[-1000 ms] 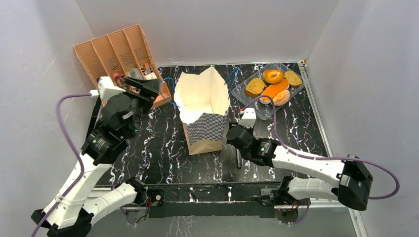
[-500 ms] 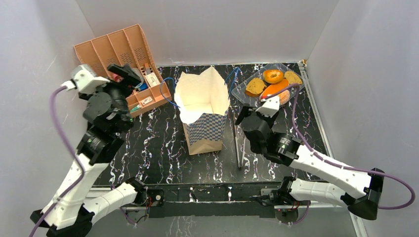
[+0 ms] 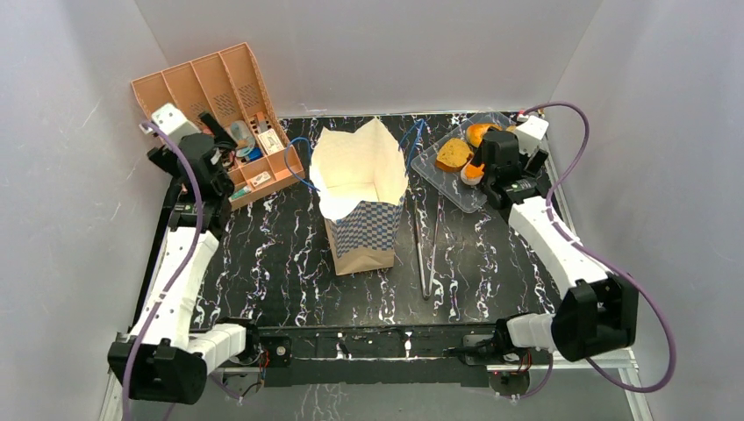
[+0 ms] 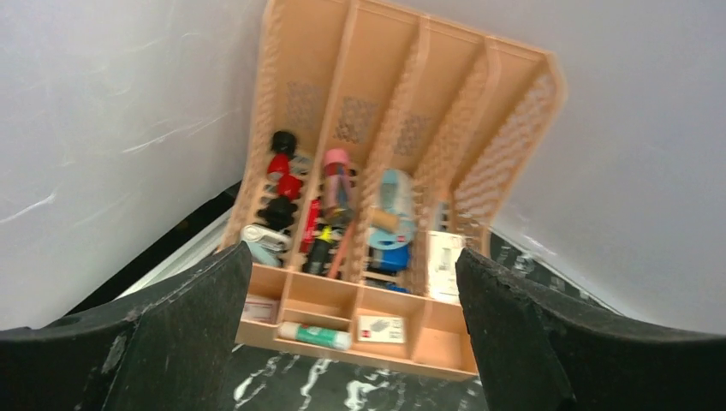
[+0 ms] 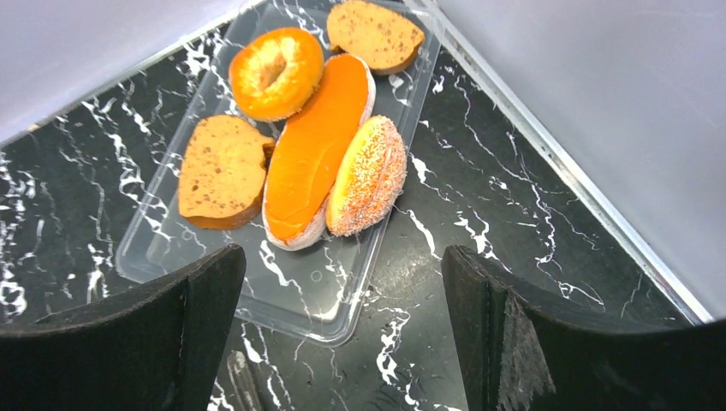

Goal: Take the fake bread out of the paper bag
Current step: Reset both arms

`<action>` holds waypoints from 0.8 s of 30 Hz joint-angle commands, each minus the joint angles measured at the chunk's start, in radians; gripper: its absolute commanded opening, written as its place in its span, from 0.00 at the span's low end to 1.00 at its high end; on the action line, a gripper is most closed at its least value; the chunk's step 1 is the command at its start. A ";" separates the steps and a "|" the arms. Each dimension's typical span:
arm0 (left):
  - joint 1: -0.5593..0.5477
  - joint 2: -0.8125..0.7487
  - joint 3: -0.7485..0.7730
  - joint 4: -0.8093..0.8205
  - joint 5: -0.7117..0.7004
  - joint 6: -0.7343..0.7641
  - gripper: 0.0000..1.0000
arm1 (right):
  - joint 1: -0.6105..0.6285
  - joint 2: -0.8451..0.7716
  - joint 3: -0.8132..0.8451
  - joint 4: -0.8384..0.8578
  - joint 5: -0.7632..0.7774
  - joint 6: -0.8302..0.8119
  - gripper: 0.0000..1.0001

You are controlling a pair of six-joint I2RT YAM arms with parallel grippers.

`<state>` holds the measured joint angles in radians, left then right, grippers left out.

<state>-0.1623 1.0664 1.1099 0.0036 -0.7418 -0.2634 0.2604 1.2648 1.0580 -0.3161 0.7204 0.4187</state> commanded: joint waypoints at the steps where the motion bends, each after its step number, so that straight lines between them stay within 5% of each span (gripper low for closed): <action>1: 0.119 0.002 -0.124 0.070 0.247 -0.069 0.88 | -0.079 0.053 0.033 0.101 -0.150 0.020 0.85; 10: 0.132 -0.079 -0.565 0.540 0.385 -0.011 0.84 | -0.089 -0.003 -0.110 0.234 -0.133 0.045 0.92; 20: 0.132 -0.078 -0.645 0.623 0.423 0.040 0.83 | -0.020 -0.033 -0.180 0.264 -0.044 0.101 0.98; 24: 0.133 -0.075 -0.664 0.662 0.423 0.036 0.82 | 0.042 -0.008 -0.185 0.239 0.008 0.071 0.92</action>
<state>-0.0345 1.0088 0.4637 0.5629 -0.3389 -0.2379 0.2474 1.2465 0.8852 -0.1211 0.6479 0.5030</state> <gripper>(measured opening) 0.824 0.941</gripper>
